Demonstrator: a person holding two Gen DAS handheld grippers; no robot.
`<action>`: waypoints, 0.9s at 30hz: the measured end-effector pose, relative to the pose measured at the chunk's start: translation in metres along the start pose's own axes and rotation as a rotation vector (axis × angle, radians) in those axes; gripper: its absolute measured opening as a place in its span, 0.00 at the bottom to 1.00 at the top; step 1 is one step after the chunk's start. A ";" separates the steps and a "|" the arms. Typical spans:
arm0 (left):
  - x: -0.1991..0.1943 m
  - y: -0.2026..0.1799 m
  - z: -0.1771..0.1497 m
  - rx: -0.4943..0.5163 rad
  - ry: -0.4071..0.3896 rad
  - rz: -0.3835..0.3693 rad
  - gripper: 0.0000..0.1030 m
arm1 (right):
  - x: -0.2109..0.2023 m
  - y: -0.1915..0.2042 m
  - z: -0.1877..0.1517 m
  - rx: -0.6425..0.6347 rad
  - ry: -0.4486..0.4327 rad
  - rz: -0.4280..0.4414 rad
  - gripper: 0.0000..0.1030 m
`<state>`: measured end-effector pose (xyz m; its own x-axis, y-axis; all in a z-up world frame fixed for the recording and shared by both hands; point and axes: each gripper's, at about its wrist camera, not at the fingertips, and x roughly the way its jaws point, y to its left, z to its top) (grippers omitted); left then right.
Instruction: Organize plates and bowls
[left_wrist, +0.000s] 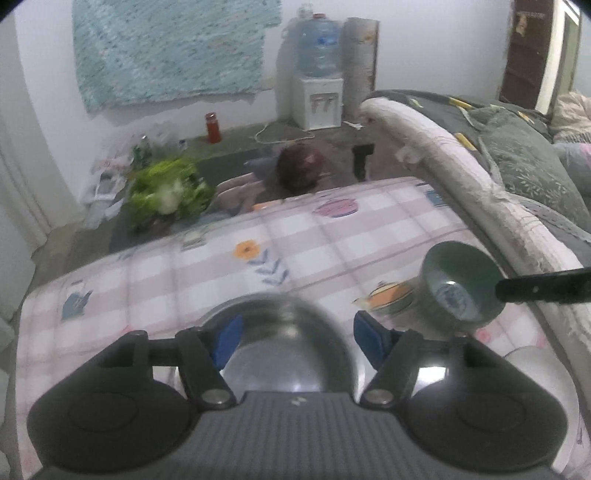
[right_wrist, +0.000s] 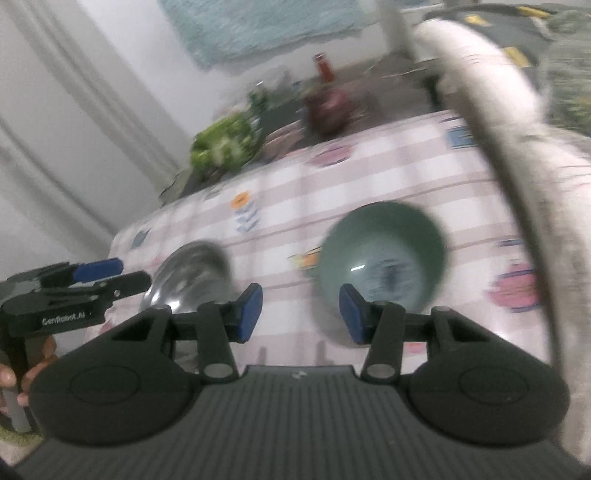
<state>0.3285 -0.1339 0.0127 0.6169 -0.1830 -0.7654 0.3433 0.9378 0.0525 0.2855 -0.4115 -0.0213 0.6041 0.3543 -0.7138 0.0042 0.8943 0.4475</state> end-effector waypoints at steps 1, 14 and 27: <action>0.004 -0.007 0.003 0.007 -0.003 -0.005 0.66 | -0.003 -0.009 0.002 0.017 -0.007 -0.015 0.44; 0.077 -0.081 0.033 0.000 0.106 -0.119 0.59 | 0.020 -0.083 0.015 0.155 0.002 -0.073 0.41; 0.110 -0.095 0.031 -0.042 0.216 -0.153 0.14 | 0.055 -0.087 0.014 0.138 0.048 -0.063 0.15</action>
<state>0.3853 -0.2526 -0.0566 0.3933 -0.2605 -0.8817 0.3885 0.9163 -0.0975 0.3294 -0.4737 -0.0916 0.5602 0.3142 -0.7665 0.1524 0.8704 0.4682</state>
